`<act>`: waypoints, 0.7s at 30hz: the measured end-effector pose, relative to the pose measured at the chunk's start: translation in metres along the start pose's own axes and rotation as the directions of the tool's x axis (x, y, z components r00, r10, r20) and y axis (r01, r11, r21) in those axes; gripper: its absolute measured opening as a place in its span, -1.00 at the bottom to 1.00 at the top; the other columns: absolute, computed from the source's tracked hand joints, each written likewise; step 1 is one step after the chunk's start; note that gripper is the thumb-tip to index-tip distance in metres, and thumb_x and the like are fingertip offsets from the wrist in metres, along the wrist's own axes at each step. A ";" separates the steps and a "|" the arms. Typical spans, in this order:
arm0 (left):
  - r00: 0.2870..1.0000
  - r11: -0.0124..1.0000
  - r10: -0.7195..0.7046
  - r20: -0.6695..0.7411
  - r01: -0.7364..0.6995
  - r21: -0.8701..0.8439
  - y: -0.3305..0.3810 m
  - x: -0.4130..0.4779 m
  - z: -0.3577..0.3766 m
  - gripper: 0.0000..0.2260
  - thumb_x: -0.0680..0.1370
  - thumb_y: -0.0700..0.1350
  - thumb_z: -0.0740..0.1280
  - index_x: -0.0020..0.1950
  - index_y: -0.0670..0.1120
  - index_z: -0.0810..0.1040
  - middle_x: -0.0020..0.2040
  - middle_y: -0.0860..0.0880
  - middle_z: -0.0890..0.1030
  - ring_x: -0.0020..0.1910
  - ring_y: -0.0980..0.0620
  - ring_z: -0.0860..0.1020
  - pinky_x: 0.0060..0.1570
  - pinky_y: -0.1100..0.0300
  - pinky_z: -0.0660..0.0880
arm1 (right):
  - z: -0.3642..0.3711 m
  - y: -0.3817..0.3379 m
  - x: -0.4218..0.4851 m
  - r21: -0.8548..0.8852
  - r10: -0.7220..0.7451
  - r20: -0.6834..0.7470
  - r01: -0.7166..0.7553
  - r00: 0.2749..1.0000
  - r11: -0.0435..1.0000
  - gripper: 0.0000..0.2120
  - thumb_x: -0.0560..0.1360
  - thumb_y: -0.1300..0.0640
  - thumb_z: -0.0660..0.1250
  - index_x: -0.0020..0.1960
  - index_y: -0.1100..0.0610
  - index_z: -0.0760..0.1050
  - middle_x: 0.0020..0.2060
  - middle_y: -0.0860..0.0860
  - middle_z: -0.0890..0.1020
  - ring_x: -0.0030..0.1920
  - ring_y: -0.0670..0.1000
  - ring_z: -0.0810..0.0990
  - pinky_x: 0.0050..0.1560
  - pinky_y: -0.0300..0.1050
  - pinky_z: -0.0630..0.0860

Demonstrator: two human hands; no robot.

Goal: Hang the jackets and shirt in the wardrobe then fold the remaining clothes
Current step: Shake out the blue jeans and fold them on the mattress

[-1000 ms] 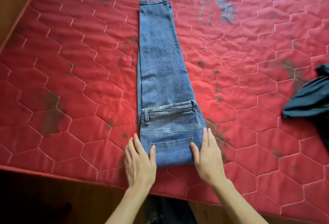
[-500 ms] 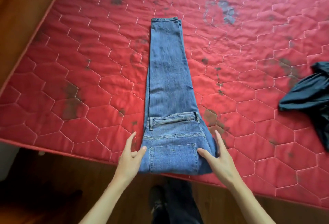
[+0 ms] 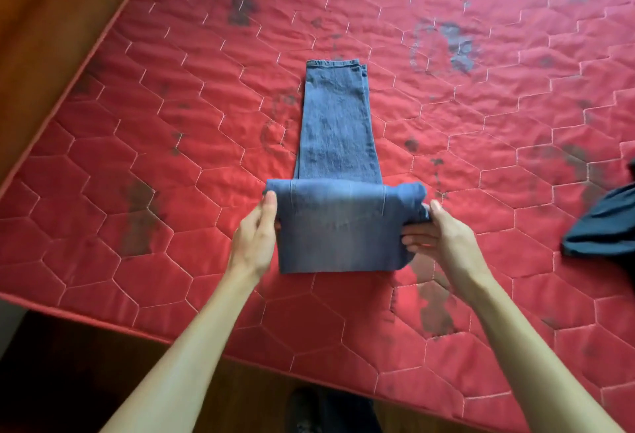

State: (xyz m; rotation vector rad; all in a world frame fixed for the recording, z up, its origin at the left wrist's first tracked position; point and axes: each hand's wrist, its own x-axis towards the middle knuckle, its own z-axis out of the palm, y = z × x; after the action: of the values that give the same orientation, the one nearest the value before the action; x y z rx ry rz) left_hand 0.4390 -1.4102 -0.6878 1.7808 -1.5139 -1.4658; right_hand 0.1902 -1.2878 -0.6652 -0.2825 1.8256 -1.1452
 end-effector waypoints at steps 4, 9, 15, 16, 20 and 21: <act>0.994 0.973 -0.015 0.112 -0.011 0.229 -0.012 0.049 0.018 -0.57 0.46 0.35 0.28 0.05 0.02 0.54 0.08 -0.08 0.63 0.11 -0.09 0.59 0.09 0.10 0.45 | 0.018 0.012 0.049 -0.320 -0.090 -0.009 0.083 0.996 0.944 -0.76 0.63 -0.09 0.21 -0.02 0.02 0.58 -0.26 0.01 0.64 -0.22 0.01 0.59 -0.07 -0.02 0.49; 0.980 0.912 -0.025 0.196 -0.058 0.406 -0.043 0.052 0.041 -0.29 0.50 0.19 0.39 0.57 0.05 0.19 0.36 -0.08 0.48 0.35 -0.10 0.45 0.36 0.03 0.35 | 0.029 0.057 0.074 -0.750 -0.027 -0.083 -0.045 0.996 0.660 -0.38 0.53 -0.24 0.28 0.50 0.03 0.33 0.32 0.26 0.38 0.38 0.28 0.32 0.42 0.06 0.24; 0.991 0.924 -0.131 0.005 0.120 0.364 -0.050 0.041 0.045 -0.24 0.42 0.20 0.48 0.49 -0.06 0.27 0.32 -0.19 0.52 0.31 -0.21 0.47 0.29 -0.01 0.40 | 0.029 0.069 0.062 -0.504 0.058 -0.044 -0.072 0.997 0.861 -0.32 0.51 -0.17 0.37 0.50 0.06 0.20 0.34 0.07 0.51 0.33 0.14 0.49 0.33 0.06 0.41; 0.987 0.925 -0.161 0.017 0.145 0.351 -0.050 0.036 0.042 -0.28 0.43 0.20 0.48 0.46 -0.05 0.30 0.27 -0.17 0.57 0.26 -0.21 0.51 0.24 -0.01 0.44 | 0.027 0.068 0.057 -0.494 0.071 -0.039 -0.081 0.997 0.866 -0.33 0.51 -0.16 0.38 0.50 0.04 0.22 0.32 0.04 0.53 0.31 0.13 0.51 0.30 0.04 0.43; 0.983 0.859 -0.168 0.070 0.111 0.501 -0.057 -0.006 0.035 -0.31 0.50 0.18 0.41 0.49 0.00 0.18 0.15 -0.16 0.61 0.16 -0.24 0.58 0.10 -0.02 0.51 | 0.017 0.086 0.021 -0.433 0.138 0.011 -0.120 0.990 0.893 -0.35 0.49 -0.10 0.43 0.48 0.03 0.26 0.29 -0.02 0.55 0.27 0.03 0.53 0.26 -0.03 0.44; 0.994 0.832 -0.102 0.034 0.066 0.551 -0.059 -0.020 0.036 -0.30 0.51 0.15 0.41 0.52 0.00 0.13 0.19 -0.16 0.58 0.17 -0.23 0.58 0.10 -0.04 0.52 | 0.017 0.094 0.010 -0.458 0.112 -0.017 -0.107 0.994 0.882 -0.35 0.49 -0.08 0.44 0.47 0.05 0.27 0.29 0.02 0.55 0.27 0.05 0.52 0.26 -0.03 0.43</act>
State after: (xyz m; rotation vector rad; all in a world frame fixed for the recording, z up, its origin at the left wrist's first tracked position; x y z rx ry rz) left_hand 0.4390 -1.3605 -0.7404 2.1530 -2.0723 -1.2007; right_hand 0.2228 -1.2533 -0.7486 -0.4485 2.0614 -0.6171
